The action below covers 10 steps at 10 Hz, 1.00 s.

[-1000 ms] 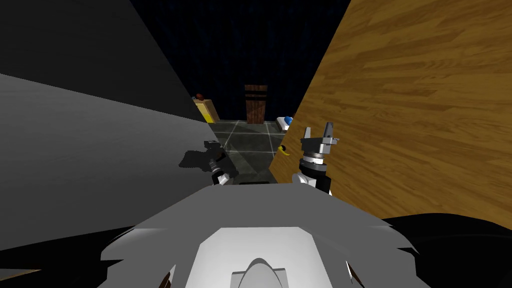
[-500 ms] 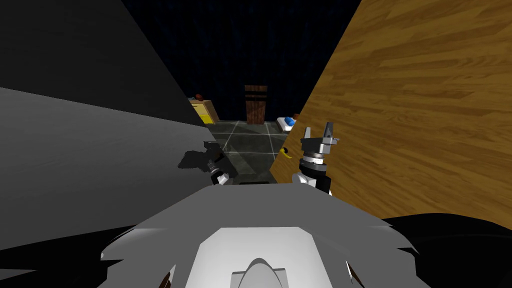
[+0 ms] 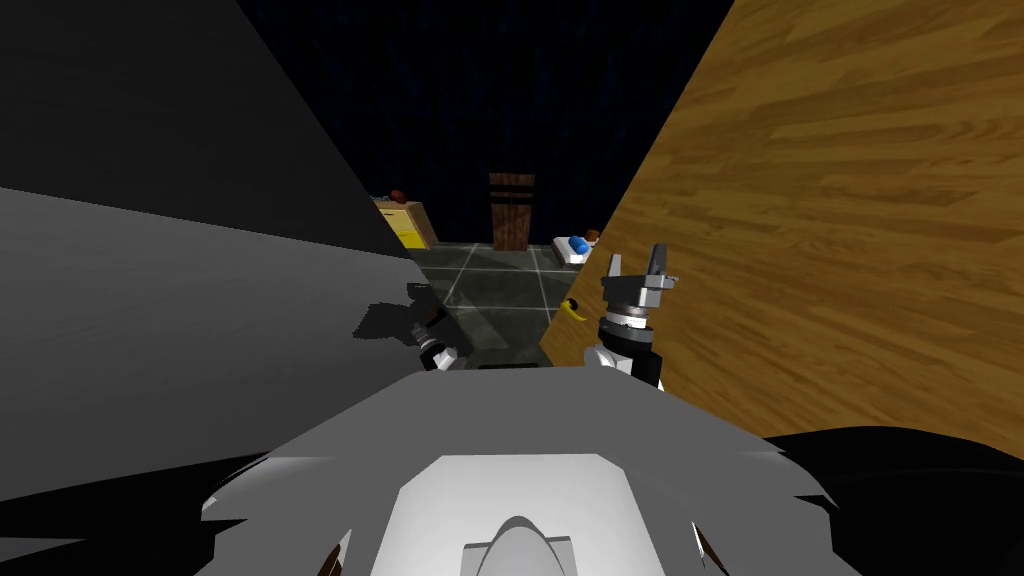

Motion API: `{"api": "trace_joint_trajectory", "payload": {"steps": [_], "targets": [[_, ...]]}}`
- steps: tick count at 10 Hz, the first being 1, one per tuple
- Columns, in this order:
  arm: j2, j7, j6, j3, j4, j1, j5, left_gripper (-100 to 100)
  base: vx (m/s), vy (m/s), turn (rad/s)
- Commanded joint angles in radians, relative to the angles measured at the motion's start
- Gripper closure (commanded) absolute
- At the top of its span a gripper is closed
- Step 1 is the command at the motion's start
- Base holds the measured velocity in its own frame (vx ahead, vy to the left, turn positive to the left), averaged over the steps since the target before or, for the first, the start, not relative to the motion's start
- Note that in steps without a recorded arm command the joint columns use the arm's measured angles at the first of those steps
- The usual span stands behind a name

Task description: Push the door open

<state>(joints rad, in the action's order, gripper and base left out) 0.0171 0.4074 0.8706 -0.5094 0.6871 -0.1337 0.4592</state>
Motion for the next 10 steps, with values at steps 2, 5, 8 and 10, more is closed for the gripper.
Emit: {"api": "trace_joint_trajectory", "payload": {"steps": [2, 5, 8, 10], "targets": [[-0.006, 0.039, 0.024, -0.037, 0.021, 0.001, 0.051, 100, 0.186, 0.032, -0.022], [-0.039, 0.075, 0.037, -0.067, 0.030, 0.004, 0.102, 100, 0.204, 0.043, -0.014], [-0.043, 0.082, 0.048, -0.085, 0.026, 0.018, 0.120, 100, 0.117, 0.002, 0.004], [-0.005, 0.101, 0.060, -0.115, 0.031, 0.019, 0.148, 100, 0.124, 0.069, 0.009]]}}
